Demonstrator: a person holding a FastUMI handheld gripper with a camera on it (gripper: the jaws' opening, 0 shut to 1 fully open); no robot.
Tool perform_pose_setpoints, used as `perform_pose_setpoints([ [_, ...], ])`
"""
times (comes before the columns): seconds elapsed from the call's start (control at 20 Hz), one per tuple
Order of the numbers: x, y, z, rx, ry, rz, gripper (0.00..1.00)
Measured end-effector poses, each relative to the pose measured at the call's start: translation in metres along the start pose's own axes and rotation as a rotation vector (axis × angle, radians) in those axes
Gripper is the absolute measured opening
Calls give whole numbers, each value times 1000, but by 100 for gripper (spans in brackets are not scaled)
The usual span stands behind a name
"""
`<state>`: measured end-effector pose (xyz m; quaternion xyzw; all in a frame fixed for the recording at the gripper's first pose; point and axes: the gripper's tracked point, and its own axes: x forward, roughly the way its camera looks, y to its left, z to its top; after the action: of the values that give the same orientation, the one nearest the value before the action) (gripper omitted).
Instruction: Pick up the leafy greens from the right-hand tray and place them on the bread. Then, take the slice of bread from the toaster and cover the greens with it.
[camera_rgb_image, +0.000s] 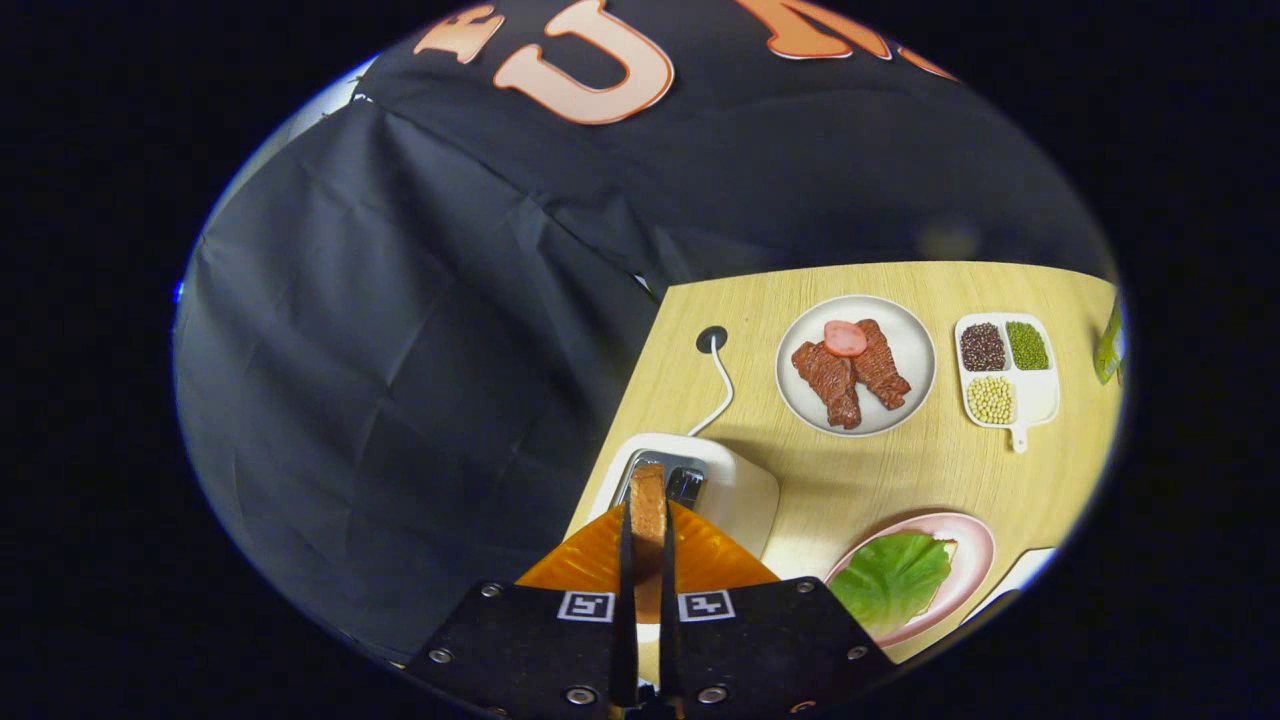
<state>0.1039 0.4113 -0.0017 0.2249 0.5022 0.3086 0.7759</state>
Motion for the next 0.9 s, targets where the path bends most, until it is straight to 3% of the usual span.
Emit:
perform_pose_setpoints([
  [0.25,-39,-24,10,64,-96,45,9],
  [0.9,-75,-94,-39,156,-121,88,9],
])
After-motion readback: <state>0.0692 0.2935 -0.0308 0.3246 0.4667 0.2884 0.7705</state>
